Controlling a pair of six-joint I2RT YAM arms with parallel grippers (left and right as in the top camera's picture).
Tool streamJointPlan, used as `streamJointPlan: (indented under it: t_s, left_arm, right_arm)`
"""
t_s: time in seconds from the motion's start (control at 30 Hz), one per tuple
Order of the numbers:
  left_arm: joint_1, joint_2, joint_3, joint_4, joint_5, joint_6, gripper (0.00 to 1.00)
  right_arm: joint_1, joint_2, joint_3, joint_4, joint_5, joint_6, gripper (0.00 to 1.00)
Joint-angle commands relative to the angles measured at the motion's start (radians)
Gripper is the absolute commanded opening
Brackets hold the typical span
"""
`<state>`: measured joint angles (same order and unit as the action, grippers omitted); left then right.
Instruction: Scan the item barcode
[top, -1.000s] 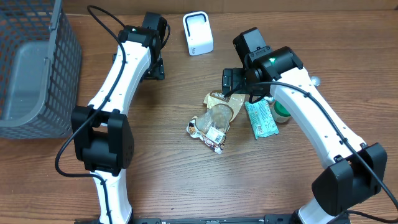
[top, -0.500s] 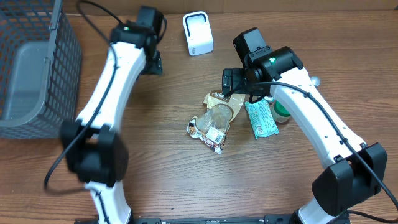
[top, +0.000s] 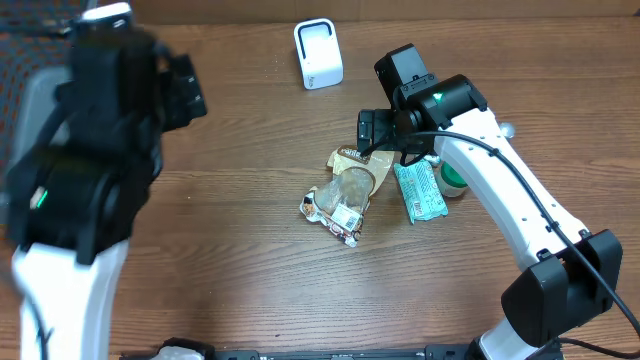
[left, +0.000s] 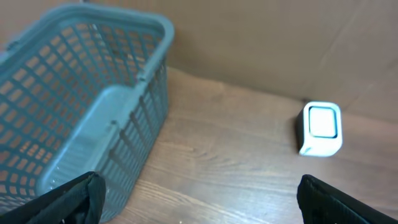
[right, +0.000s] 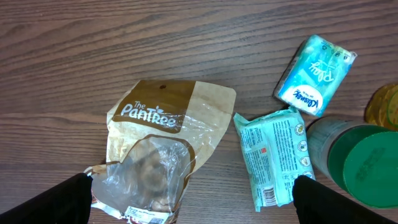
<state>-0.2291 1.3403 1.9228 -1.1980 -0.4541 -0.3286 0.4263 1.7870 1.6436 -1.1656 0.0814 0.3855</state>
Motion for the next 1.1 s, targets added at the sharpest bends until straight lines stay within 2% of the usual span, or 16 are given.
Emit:
streamJointPlan:
  t_s: [0.0, 0.27, 0.43, 0.63, 0.83, 0.93, 1.07]
  left_arm:
    - [-0.006, -0.054, 0.010, -0.006, -0.017, 0.019, 0.99]
    - [0.000, -0.079, -0.031, -0.056, 0.019, 0.018, 1.00]
    - [0.000, -0.144, -0.251, -0.023, 0.115, 0.014, 0.99]
    - [0.000, -0.265, -0.612, 0.146, 0.195, 0.014, 1.00]
    - [0.000, -0.385, -0.900, 0.226, 0.288, -0.014, 1.00]
    - [0.000, -0.454, -1.046, 0.361, 0.288, -0.016, 0.99]
    - [0.000, -0.538, -1.229, 0.616, 0.287, -0.015, 1.00]
  right_arm:
    - [0.003, -0.003, 0.011, 0.005, -0.004, -0.001, 1.00]
    - [0.003, -0.003, 0.011, 0.005, -0.004, -0.001, 1.00]
    - [0.003, -0.003, 0.011, 0.005, -0.004, -0.002, 1.00]
    - [0.003, -0.003, 0.011, 0.005, -0.004, -0.001, 1.00]
    - [0.003, -0.003, 0.011, 0.005, -0.004, -0.002, 1.00]
    - [0.003, -0.003, 0.011, 0.005, -0.004, -0.001, 1.00]
    - [0.003, -0.003, 0.011, 0.005, -0.004, -0.001, 1.00]
